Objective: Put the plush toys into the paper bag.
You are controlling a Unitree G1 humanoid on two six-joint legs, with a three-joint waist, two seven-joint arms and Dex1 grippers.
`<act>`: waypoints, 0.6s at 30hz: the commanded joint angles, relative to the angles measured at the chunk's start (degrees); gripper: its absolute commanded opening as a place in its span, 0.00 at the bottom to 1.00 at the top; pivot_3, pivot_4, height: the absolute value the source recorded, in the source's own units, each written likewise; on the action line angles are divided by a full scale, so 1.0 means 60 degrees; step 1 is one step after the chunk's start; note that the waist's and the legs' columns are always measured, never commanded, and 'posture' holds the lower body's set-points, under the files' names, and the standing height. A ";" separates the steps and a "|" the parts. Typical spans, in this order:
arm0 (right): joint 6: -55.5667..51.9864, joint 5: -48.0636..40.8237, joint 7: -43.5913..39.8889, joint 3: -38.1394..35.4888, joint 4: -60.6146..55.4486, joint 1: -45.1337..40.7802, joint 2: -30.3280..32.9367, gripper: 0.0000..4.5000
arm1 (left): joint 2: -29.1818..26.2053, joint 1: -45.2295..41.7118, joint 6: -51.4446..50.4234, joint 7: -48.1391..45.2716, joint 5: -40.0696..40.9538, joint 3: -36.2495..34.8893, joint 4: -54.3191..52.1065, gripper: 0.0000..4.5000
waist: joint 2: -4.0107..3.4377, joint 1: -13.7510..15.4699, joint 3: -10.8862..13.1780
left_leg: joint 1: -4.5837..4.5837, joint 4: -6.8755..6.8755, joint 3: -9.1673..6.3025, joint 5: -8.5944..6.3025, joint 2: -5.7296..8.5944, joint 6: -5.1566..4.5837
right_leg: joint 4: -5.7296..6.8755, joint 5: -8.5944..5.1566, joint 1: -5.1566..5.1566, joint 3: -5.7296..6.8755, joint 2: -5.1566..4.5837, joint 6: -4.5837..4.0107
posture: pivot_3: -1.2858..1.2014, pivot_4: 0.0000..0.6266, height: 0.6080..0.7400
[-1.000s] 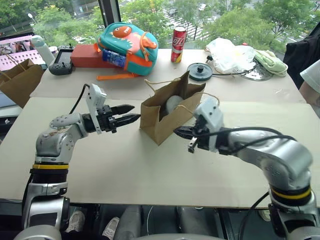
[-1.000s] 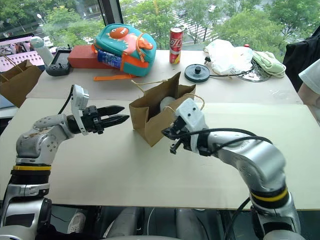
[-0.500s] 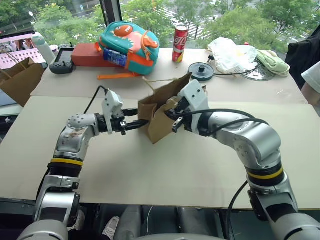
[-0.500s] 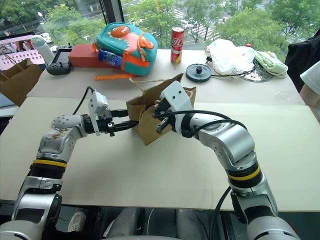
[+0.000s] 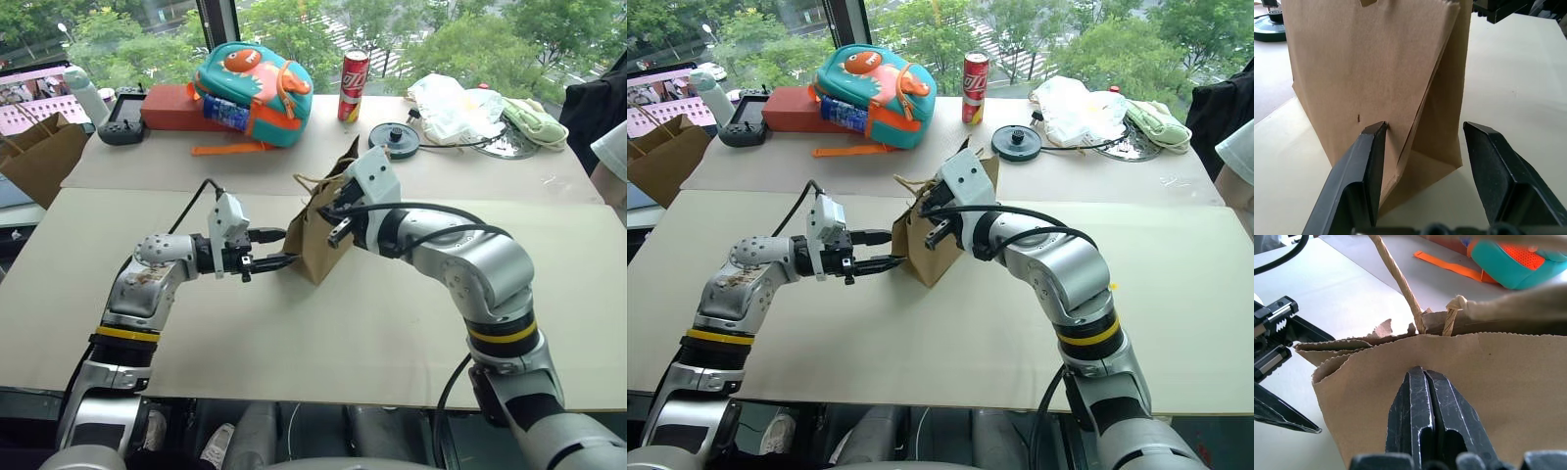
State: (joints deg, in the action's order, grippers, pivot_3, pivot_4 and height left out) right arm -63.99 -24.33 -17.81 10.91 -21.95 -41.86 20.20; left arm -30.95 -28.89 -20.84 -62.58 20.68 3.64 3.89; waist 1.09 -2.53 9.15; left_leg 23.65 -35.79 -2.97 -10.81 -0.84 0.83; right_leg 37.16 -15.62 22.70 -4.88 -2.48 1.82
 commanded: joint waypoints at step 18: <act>-0.0028 0.0182 0.0059 -0.0230 -0.0224 -0.0029 -0.0269 0.01 | 0.0115 0.0342 -0.2081 0.1467 0.0752 -0.0467 -0.1891 0.60 | 0.0000 -0.0017 0.0000 | -0.0005 0.0001 -0.0001 0.0000 -0.0002 0.0000 | 0.0004 0.0000 0.0001 0.0000 0.0001 0.0000 | 0.52 0.24 0.99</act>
State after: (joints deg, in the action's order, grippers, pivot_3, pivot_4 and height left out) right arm -64.28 -23.47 -17.36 10.64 -21.95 -41.82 18.83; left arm -29.92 -26.34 -31.93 -54.23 23.06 1.97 -4.60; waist 1.09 -2.63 9.15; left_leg 23.62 -35.78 -2.98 -10.81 -0.85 0.83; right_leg 37.18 -15.62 22.70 -4.88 -2.48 1.82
